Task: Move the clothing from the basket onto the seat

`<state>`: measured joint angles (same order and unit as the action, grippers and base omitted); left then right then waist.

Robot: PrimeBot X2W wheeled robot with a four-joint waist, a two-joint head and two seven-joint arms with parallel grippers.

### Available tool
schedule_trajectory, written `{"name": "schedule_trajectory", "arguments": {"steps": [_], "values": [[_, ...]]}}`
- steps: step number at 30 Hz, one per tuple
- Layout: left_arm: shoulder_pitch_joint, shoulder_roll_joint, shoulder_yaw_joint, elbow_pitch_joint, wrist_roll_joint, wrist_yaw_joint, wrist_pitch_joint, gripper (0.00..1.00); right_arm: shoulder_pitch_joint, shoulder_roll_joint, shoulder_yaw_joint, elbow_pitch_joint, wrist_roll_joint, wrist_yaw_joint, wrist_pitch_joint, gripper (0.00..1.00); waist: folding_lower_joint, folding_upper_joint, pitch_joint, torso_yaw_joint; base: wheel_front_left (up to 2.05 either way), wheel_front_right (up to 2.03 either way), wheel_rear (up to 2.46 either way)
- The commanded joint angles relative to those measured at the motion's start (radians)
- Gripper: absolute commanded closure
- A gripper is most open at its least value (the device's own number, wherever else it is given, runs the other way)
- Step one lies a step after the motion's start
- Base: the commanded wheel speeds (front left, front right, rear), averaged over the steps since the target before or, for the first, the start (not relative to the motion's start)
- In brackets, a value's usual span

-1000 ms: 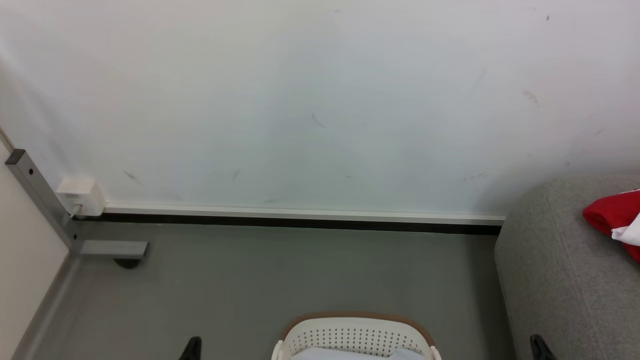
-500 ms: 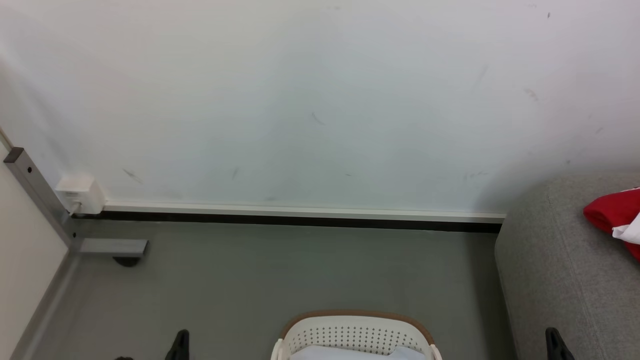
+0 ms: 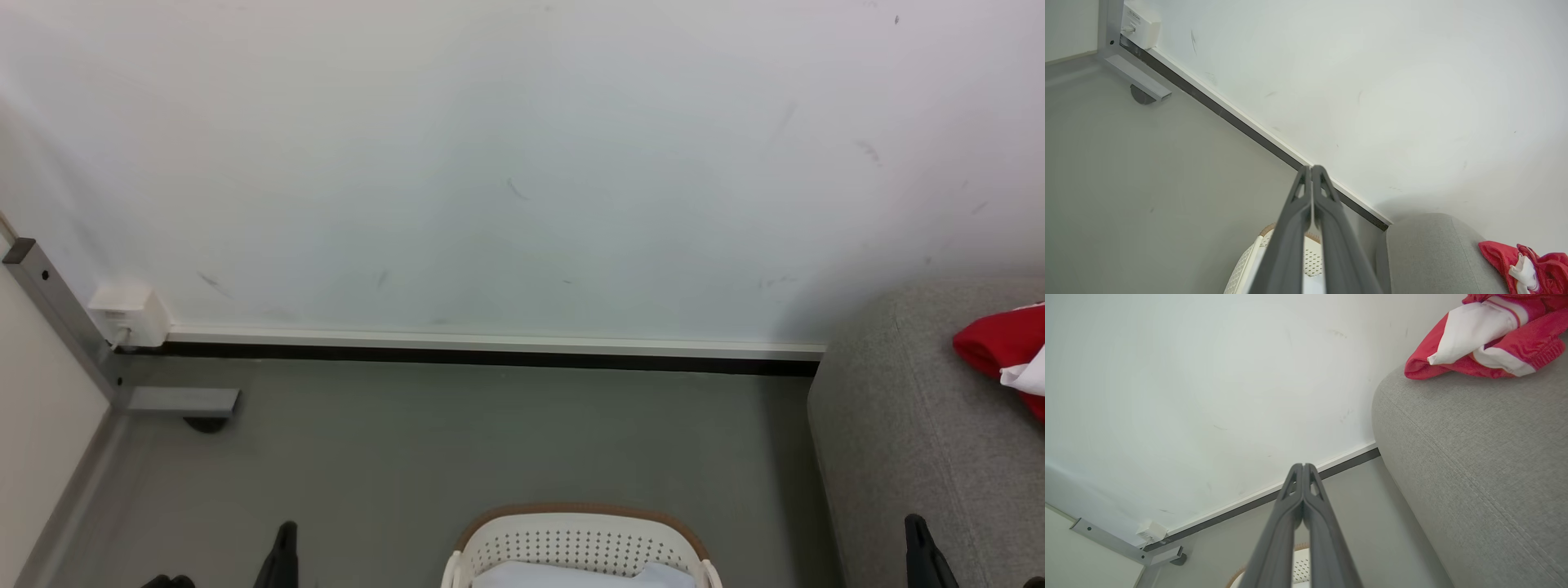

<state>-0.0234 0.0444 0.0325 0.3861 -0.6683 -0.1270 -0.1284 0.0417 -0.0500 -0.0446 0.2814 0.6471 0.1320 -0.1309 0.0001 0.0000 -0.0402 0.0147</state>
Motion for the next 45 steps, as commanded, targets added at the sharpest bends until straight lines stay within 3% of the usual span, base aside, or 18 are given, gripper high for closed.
{"name": "schedule_trajectory", "arguments": {"steps": [1,45], "values": [[-0.028,0.006,0.007,-0.018,-0.039,-0.002,0.007,1.0,-0.026,-0.003,-0.007,-0.016,0.035,-0.001,0.008,1.0,0.0,0.0,0.0,0.0,0.0,0.0,0.0],[-0.065,0.008,0.051,-0.091,-0.556,-0.004,0.144,1.0,-0.102,-0.002,-0.045,-0.03,0.568,-0.001,0.146,1.0,0.0,0.0,0.02,-0.007,0.0,0.0,0.0]]}}
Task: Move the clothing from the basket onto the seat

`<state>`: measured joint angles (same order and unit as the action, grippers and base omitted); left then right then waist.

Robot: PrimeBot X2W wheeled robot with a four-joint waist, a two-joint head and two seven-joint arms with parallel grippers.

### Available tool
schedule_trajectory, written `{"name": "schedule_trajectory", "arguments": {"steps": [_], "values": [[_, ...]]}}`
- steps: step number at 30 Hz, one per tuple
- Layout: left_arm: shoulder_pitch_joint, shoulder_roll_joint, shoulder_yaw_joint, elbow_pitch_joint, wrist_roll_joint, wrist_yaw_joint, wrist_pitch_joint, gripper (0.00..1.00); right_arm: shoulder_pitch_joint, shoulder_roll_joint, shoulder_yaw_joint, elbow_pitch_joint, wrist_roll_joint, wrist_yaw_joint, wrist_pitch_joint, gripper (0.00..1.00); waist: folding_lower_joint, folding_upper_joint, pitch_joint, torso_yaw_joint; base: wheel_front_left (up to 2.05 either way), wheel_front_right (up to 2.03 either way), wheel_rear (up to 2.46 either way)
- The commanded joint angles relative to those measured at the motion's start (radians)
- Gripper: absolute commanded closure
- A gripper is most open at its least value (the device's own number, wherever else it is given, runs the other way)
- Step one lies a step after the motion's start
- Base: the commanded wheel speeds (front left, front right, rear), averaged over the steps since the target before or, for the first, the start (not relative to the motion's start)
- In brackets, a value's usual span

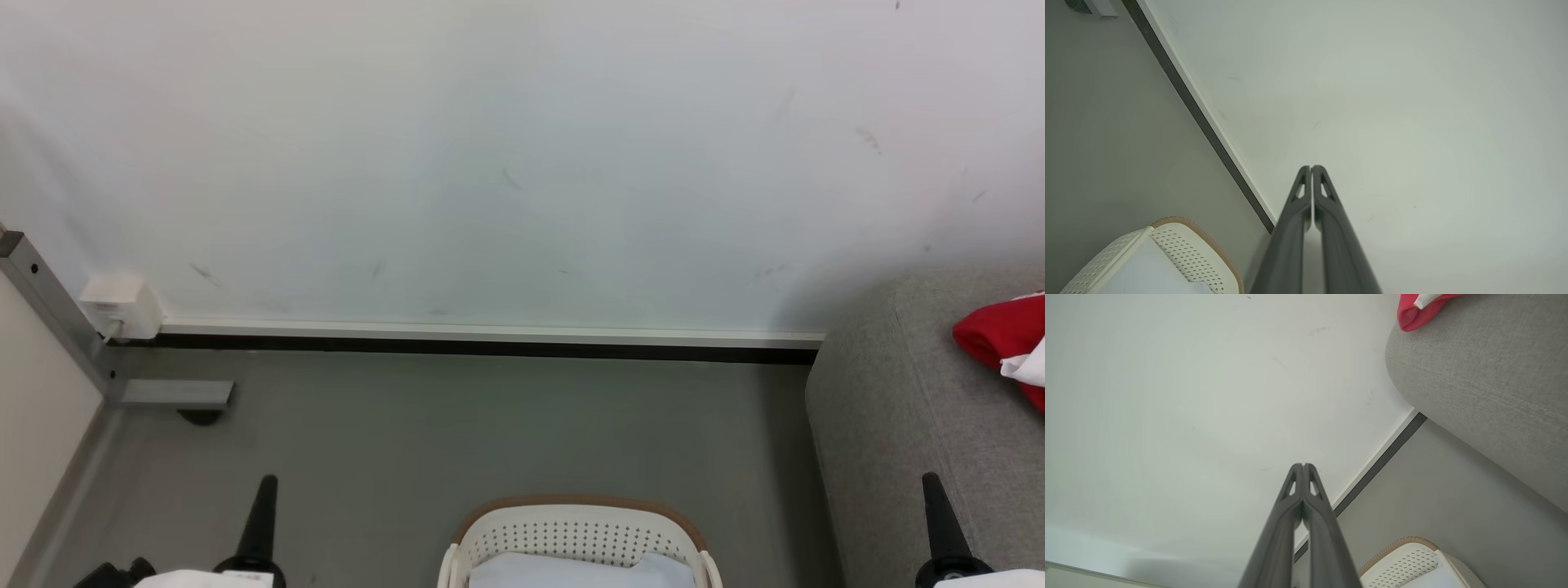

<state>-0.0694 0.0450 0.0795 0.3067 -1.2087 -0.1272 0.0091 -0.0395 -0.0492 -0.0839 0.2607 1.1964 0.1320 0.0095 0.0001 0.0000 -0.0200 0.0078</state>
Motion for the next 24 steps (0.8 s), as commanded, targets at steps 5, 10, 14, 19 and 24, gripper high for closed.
{"name": "schedule_trajectory", "arguments": {"steps": [5,10,14,19,24], "values": [[-0.021,0.007,0.007,-0.017,-0.056,-0.004,0.016,1.0,-0.028,-0.003,-0.008,-0.01,0.056,-0.002,0.015,1.0,0.0,0.0,0.002,-0.001,0.0,0.0,0.0],[-0.025,0.007,0.011,-0.023,-0.101,-0.004,0.027,1.0,-0.032,-0.003,-0.011,-0.012,0.104,-0.002,0.026,1.0,0.0,0.0,0.004,-0.001,0.0,0.0,0.0],[-0.027,0.008,0.014,-0.028,-0.133,-0.004,0.036,1.0,-0.037,-0.003,-0.013,-0.013,0.138,-0.002,0.035,1.0,0.0,0.0,0.006,-0.002,0.0,0.0,0.0],[-0.029,0.008,0.018,-0.034,-0.178,-0.005,0.048,1.0,-0.045,-0.003,-0.016,-0.014,0.182,-0.002,0.047,1.0,-0.0001,0.0,0.008,-0.003,0.0,0.0,0.0],[-0.033,0.008,0.021,-0.039,-0.217,-0.005,0.059,1.0,-0.049,-0.003,-0.019,-0.015,0.225,-0.002,0.058,1.0,-0.0001,0.0,0.011,-0.004,0.0,0.0,0.0]]}}
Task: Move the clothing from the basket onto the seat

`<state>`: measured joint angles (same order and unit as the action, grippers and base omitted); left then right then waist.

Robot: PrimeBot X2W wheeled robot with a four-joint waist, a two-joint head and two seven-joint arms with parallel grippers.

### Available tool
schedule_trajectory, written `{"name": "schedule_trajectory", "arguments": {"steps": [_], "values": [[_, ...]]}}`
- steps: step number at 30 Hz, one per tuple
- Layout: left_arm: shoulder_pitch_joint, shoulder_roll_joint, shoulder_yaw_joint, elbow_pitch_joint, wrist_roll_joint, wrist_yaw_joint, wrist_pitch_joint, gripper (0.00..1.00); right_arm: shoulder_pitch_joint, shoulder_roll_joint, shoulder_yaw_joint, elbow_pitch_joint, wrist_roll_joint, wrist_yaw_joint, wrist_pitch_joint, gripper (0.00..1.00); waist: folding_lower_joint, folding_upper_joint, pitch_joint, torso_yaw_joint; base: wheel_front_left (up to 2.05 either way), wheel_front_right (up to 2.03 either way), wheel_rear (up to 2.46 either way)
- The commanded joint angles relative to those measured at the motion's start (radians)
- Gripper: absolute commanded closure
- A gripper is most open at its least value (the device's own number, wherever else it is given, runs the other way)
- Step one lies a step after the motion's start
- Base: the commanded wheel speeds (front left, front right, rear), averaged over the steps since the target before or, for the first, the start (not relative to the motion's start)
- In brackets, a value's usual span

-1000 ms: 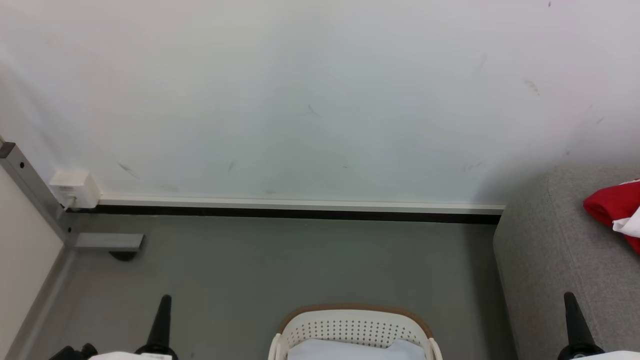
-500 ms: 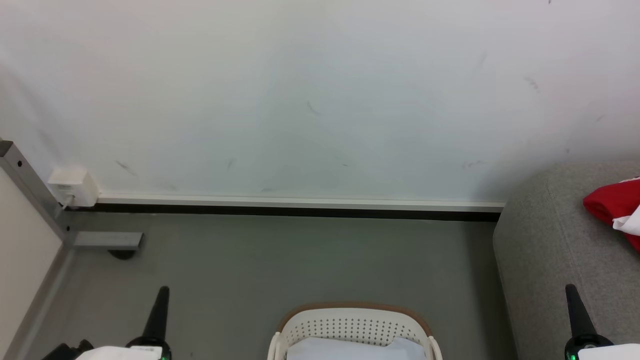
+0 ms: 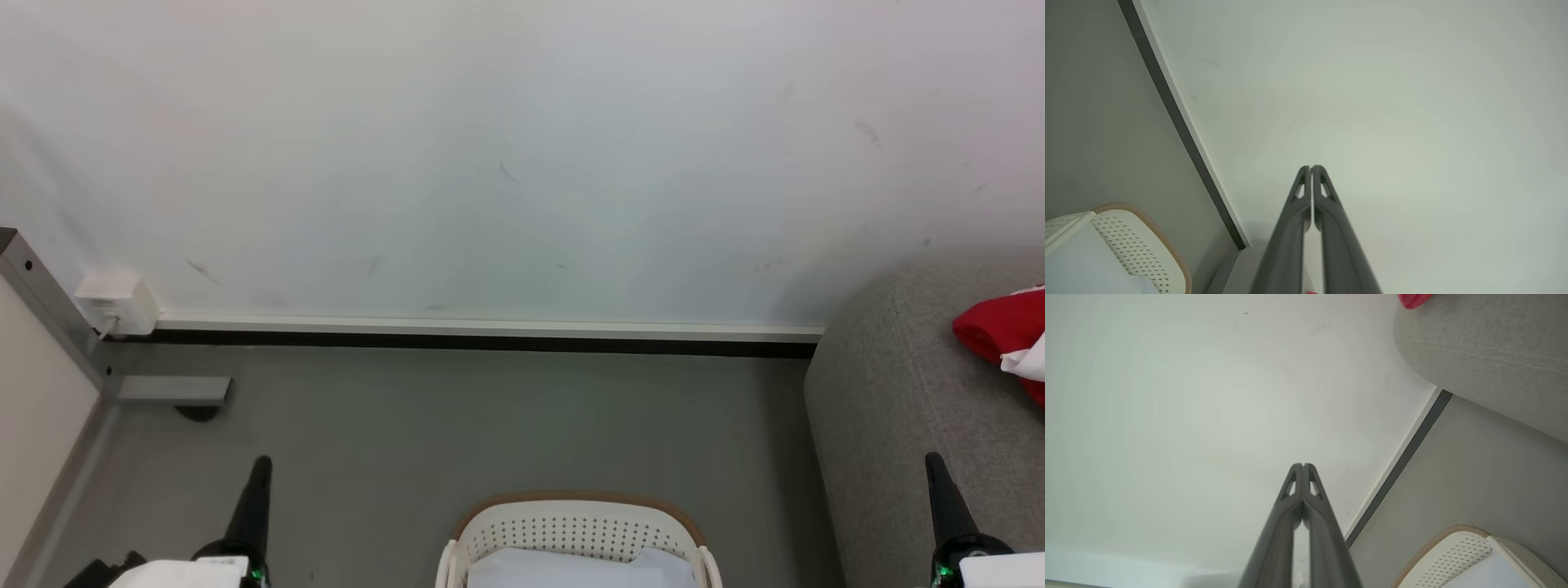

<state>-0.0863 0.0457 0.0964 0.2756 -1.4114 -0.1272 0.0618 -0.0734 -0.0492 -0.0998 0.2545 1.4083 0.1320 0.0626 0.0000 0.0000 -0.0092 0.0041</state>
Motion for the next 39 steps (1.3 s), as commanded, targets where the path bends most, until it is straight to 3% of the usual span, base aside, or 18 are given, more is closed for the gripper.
{"name": "schedule_trajectory", "arguments": {"steps": [1,27,39], "values": [[-0.016,0.007,0.005,-0.009,-0.024,-0.005,0.009,1.0,-0.016,-0.003,-0.004,-0.009,0.019,-0.002,0.007,1.0,0.0,0.0,0.0,0.0,0.0,0.0,0.0],[-0.027,0.007,0.021,-0.033,-0.209,-0.006,0.056,1.0,-0.043,-0.002,-0.017,-0.013,0.209,-0.002,0.055,1.0,0.0,0.0,0.012,-0.004,0.0,0.0,0.0],[-0.026,0.007,0.02,-0.033,-0.207,-0.005,0.056,1.0,-0.042,-0.002,-0.017,-0.012,0.205,-0.002,0.055,1.0,0.0,0.0,0.012,-0.004,0.0,0.0,0.0]]}}
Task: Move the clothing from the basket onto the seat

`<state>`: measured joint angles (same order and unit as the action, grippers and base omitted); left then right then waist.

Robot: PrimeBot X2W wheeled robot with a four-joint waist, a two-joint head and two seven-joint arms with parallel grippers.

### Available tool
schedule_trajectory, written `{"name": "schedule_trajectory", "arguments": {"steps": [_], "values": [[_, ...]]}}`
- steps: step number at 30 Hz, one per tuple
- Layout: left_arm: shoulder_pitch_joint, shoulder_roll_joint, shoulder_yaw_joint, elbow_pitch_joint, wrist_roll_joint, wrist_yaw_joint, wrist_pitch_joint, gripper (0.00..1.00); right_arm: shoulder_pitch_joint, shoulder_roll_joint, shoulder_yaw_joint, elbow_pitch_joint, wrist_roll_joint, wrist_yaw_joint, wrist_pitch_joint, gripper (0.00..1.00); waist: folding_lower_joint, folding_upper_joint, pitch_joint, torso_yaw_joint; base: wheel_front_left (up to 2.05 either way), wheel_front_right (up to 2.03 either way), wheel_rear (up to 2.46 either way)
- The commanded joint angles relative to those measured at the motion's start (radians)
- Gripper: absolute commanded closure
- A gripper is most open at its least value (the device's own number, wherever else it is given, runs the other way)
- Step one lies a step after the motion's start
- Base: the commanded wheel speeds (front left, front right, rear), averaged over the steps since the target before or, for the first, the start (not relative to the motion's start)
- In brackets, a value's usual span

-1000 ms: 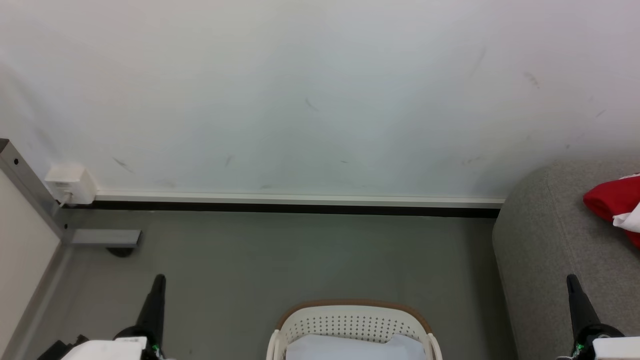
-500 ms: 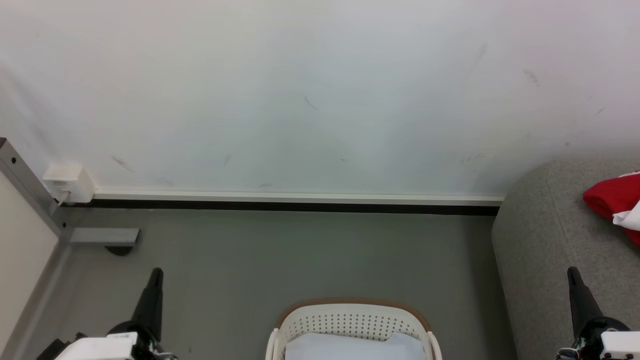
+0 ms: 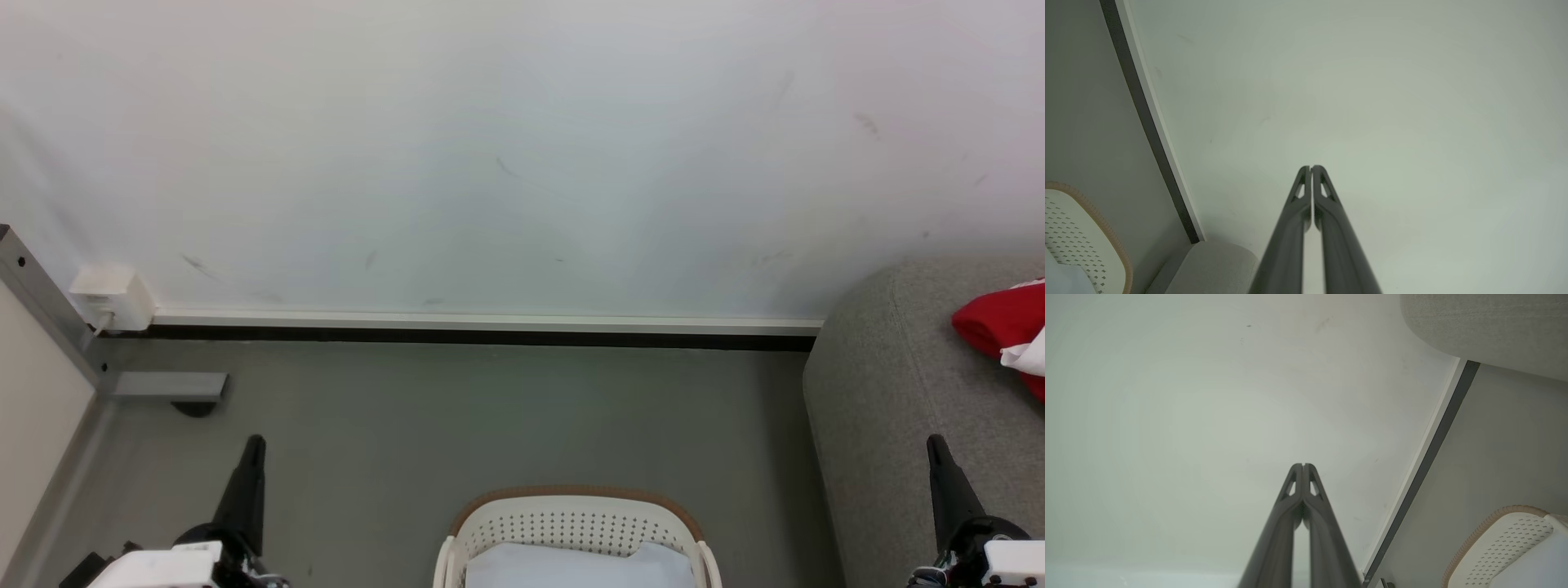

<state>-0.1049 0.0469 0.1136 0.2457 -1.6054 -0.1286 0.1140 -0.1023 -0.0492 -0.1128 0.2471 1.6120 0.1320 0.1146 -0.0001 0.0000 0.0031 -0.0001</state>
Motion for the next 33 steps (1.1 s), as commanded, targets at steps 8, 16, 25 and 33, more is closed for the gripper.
{"name": "schedule_trajectory", "arguments": {"steps": [8,16,25,33], "values": [[-0.008,0.006,0.003,-0.003,-0.013,-0.004,0.004,1.0,-0.014,-0.002,-0.004,-0.005,0.002,-0.002,0.003,1.0,0.0001,0.0,0.0,0.0,0.0,0.0,0.0],[-0.008,0.006,0.003,-0.003,-0.013,-0.004,0.004,1.0,-0.013,-0.002,-0.004,-0.005,0.002,-0.002,0.003,1.0,0.0001,0.0,0.0,0.0,0.0,0.0,0.0],[-0.008,0.006,0.003,-0.003,-0.014,-0.004,0.004,1.0,-0.013,-0.002,-0.004,-0.005,0.002,-0.002,0.003,1.0,0.0001,0.0,0.0,0.0,0.0,0.0,0.0],[-0.008,0.006,0.003,-0.003,-0.014,-0.004,0.004,1.0,-0.013,-0.002,-0.003,-0.005,0.002,-0.002,0.003,1.0,0.0001,0.0,0.0,0.0,0.0,0.0,0.0]]}}
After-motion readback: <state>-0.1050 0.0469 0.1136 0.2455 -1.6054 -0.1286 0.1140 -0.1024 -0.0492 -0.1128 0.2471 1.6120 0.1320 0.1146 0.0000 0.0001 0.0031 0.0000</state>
